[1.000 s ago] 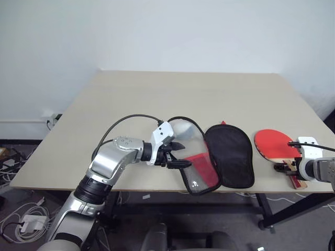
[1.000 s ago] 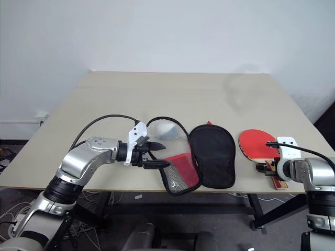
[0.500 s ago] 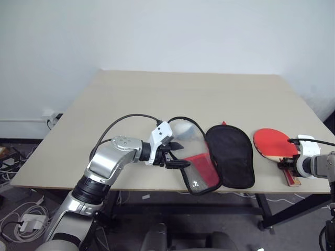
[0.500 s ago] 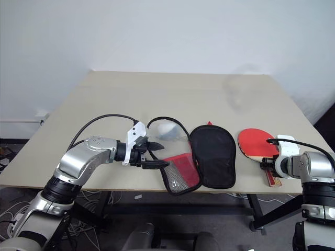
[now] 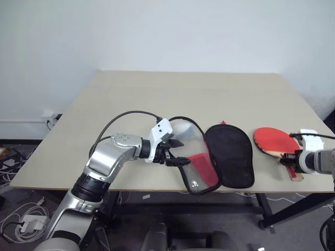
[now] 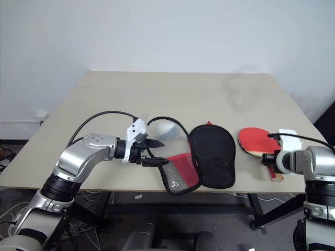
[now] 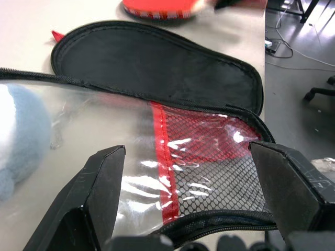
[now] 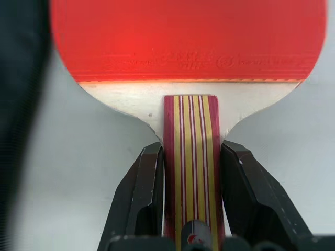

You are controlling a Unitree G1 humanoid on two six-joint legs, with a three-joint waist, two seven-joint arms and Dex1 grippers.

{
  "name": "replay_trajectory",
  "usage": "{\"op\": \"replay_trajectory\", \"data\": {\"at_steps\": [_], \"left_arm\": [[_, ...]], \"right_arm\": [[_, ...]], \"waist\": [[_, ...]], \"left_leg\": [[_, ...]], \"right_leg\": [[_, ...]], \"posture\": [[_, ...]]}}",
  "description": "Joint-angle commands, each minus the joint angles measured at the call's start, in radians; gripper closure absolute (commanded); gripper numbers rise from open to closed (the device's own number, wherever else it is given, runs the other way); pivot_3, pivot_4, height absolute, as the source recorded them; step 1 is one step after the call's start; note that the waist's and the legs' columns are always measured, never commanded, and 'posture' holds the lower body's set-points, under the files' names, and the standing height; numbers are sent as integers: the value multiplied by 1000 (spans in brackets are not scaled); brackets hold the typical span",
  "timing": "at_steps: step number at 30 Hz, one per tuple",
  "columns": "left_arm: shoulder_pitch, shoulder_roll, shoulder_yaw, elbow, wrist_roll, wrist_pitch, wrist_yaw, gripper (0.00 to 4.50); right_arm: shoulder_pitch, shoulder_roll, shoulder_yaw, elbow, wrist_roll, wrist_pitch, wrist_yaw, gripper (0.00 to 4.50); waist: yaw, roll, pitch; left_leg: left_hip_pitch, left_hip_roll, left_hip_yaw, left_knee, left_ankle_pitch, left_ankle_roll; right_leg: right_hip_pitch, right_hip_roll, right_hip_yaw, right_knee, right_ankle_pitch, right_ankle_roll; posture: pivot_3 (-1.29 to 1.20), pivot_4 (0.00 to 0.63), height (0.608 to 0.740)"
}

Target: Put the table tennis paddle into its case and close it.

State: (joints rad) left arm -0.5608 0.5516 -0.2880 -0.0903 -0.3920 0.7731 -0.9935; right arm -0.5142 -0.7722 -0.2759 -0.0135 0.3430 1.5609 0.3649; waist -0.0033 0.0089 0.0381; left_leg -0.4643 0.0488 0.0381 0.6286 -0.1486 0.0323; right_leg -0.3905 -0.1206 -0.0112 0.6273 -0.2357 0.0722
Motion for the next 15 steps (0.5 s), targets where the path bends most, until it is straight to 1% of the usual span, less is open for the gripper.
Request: {"op": "replay_trajectory", "data": {"at_steps": [1,6,9,12,15], "left_arm": [[-37,2,33,16,2,-25,-7,494],[-51,-2,32,46,7,-35,-7,494],[-55,4,38,57,5,-41,-14,494],[-59,3,37,60,7,-39,-12,494],[-62,5,39,65,6,-39,-17,494]], "right_arm": [[-78,12,-39,-146,35,53,-9,3287],[-100,116,-16,-236,84,53,-63,3287],[-93,221,-7,-281,111,53,-138,3287],[-80,282,-21,-301,146,53,-200,3287],[-58,374,-42,-344,190,53,-288,3287]], "waist": [[0,0,0],[5,-1,0],[5,-1,0],[7,0,0],[7,0,0]], "left_leg": [[0,0,0,0,0,0],[0,0,0,0,0,0],[-1,0,0,0,0,0],[-1,0,0,-1,0,0],[-1,0,0,0,0,0]], "right_leg": [[0,0,0,0,0,0],[0,0,0,-1,0,0],[0,0,0,0,0,-1],[-1,0,0,0,0,-1],[-1,0,0,0,1,-1]], "posture": [[0,0,715],[0,0,715],[0,0,715],[0,0,715],[0,0,715]]}}
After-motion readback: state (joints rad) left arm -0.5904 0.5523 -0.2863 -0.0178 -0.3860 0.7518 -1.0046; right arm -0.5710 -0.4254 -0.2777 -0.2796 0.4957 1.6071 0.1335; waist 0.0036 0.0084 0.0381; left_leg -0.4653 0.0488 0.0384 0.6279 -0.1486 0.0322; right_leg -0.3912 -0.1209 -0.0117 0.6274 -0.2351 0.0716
